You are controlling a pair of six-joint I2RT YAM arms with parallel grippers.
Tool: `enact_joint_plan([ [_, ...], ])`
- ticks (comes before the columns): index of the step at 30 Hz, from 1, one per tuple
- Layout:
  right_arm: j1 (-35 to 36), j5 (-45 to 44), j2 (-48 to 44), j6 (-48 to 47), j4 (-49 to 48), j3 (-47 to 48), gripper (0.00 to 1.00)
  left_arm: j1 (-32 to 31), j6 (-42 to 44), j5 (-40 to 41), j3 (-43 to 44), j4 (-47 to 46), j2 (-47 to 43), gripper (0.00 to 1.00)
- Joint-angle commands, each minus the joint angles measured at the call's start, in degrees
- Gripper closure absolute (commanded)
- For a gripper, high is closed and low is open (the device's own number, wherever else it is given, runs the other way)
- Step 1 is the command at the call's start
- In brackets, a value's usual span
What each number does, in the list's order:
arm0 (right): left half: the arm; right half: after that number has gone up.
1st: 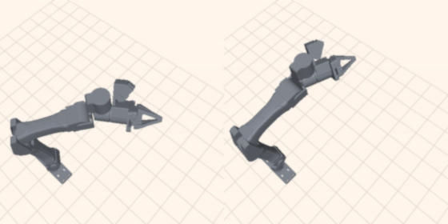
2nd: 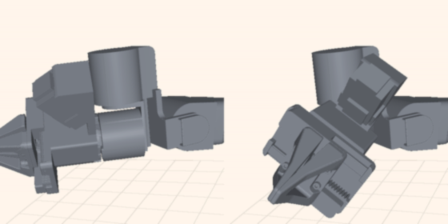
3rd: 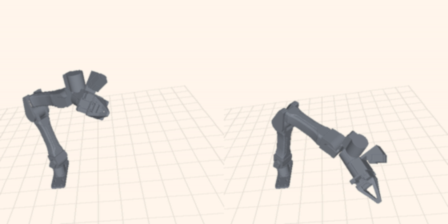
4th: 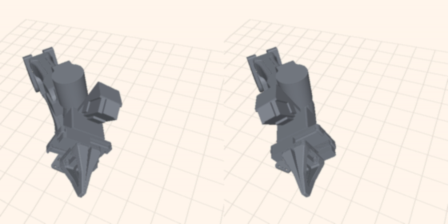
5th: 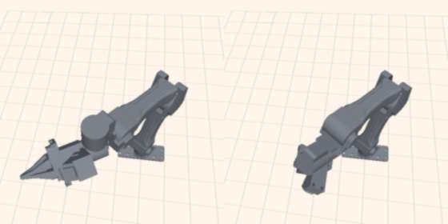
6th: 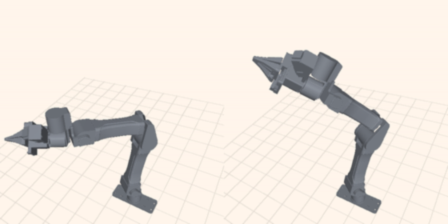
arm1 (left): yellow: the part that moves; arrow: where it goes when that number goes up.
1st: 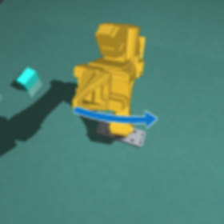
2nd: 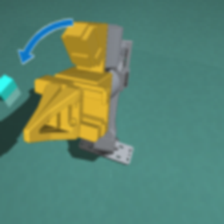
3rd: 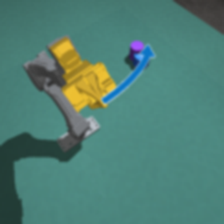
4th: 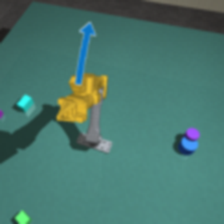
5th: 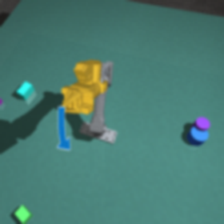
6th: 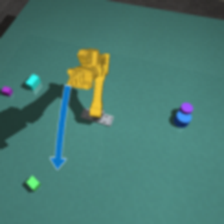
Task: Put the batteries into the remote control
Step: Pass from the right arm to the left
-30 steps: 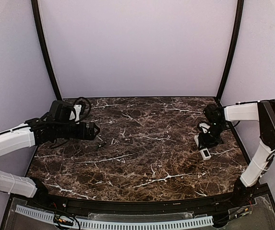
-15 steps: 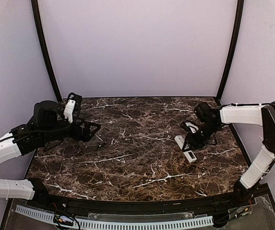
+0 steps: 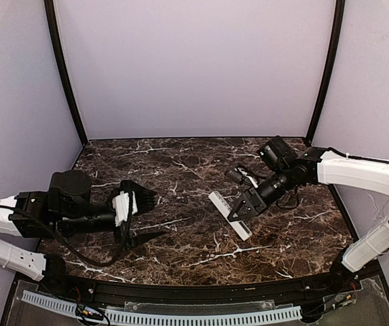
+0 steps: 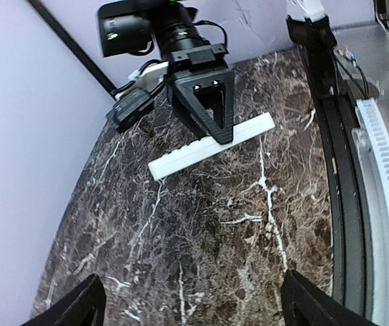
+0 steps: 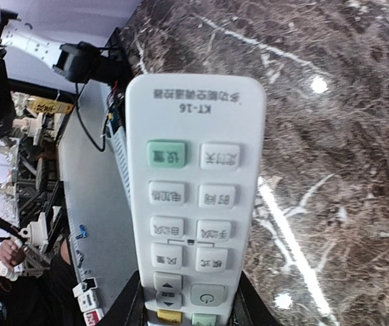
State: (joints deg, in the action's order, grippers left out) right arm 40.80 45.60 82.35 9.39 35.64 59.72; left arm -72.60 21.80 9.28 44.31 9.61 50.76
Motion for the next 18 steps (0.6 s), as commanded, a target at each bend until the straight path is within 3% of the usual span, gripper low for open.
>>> enact_joint_plan([
  [1, 4.1, 6.2, -1.3, 4.4, -4.9, -1.5, 0.89, -7.7, 16.8, 13.3, 5.2, 5.6, 8.4, 0.11],
  [5, 7.1, 8.9, -0.5, 5.0, -5.7, -1.8, 0.89, -11.6, 23.4, 18.6, 9.1, 9.4, 16.9, 0.15],
  [18, 16.6, 9.9, 5.7, 7.7, -8.6, -0.3, 0.91, -12.8, 26.9, 13.8, 13.9, 11.1, 18.9, 0.23],
])
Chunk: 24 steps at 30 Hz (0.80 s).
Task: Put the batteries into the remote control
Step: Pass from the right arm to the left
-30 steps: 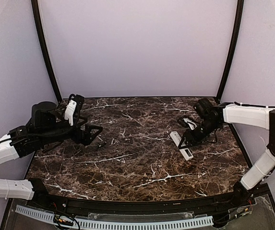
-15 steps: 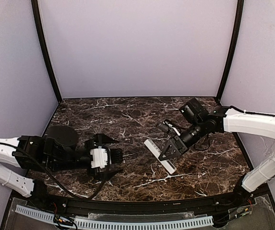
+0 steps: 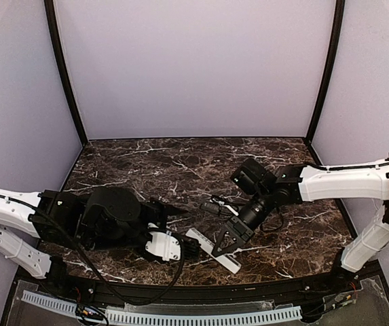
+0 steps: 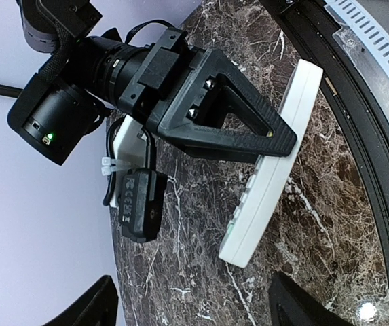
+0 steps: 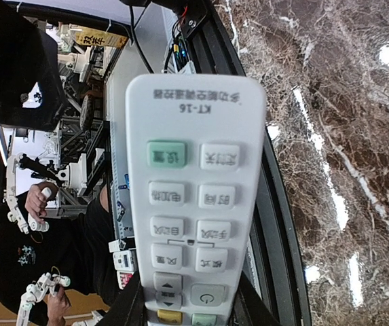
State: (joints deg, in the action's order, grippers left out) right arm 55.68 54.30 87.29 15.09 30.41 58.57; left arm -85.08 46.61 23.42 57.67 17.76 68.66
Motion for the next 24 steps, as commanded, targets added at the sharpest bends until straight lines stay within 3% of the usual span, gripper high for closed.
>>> enact_joint_plan([
  [1, 2.1, 1.2, 1.0, 2.3, -3.7, 1.0, 0.91, -0.3, 2.2, -0.8, 0.6, 3.3, 1.3, 0.23],
  [24, 5.7, 3.5, 3.7, 4.1, -5.6, 3.7, 0.93, -1.1, 3.3, -5.2, 5.4, 10.1, 8.4, 0.47],
])
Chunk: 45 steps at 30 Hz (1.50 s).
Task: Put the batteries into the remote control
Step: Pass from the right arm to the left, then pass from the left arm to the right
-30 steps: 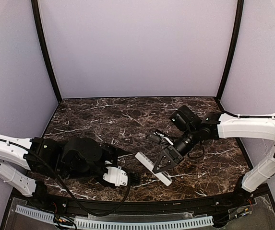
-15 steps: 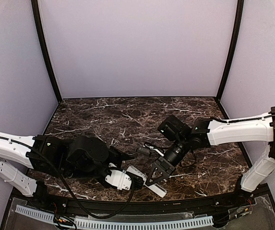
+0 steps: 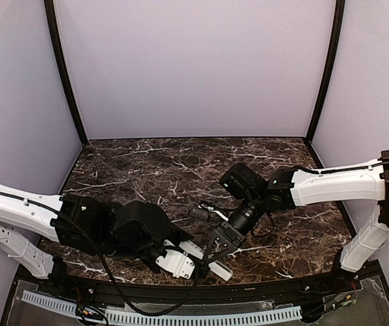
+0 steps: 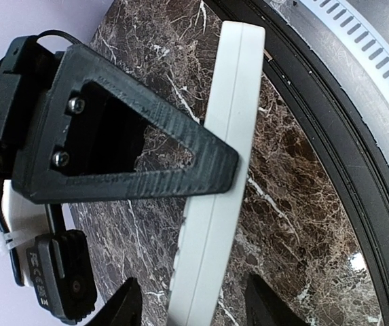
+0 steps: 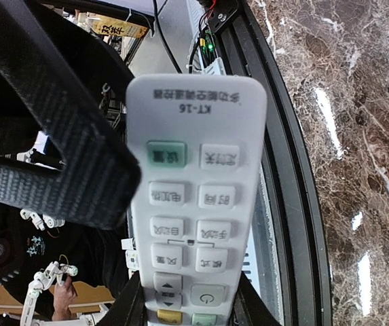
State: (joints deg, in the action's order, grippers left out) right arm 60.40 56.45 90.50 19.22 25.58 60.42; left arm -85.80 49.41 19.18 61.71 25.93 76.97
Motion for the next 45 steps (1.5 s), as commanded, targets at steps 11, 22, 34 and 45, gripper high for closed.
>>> enact_joint_plan([
  [11, 2.0, 0.1, 2.0, -3.9, 6.0, 5.8, 0.95, -0.4, -0.5, -1.1, 2.5, 3.0, 3.2, 0.63],
  [22, 2.0, -2.7, 3.0, -7.2, 12.6, 9.3, 0.96, -0.4, -2.6, -1.5, 3.8, 4.6, 4.1, 0.81],
  [34, -6.2, -8.6, -8.1, -9.2, 16.6, 15.9, 0.21, -0.4, -10.3, -9.3, 3.9, 1.7, -0.7, 0.95],
  [45, -13.1, -21.2, -30.3, -9.8, 9.9, 15.4, 0.01, 3.4, -30.3, -21.5, 4.1, -4.9, -8.3, 0.96],
])
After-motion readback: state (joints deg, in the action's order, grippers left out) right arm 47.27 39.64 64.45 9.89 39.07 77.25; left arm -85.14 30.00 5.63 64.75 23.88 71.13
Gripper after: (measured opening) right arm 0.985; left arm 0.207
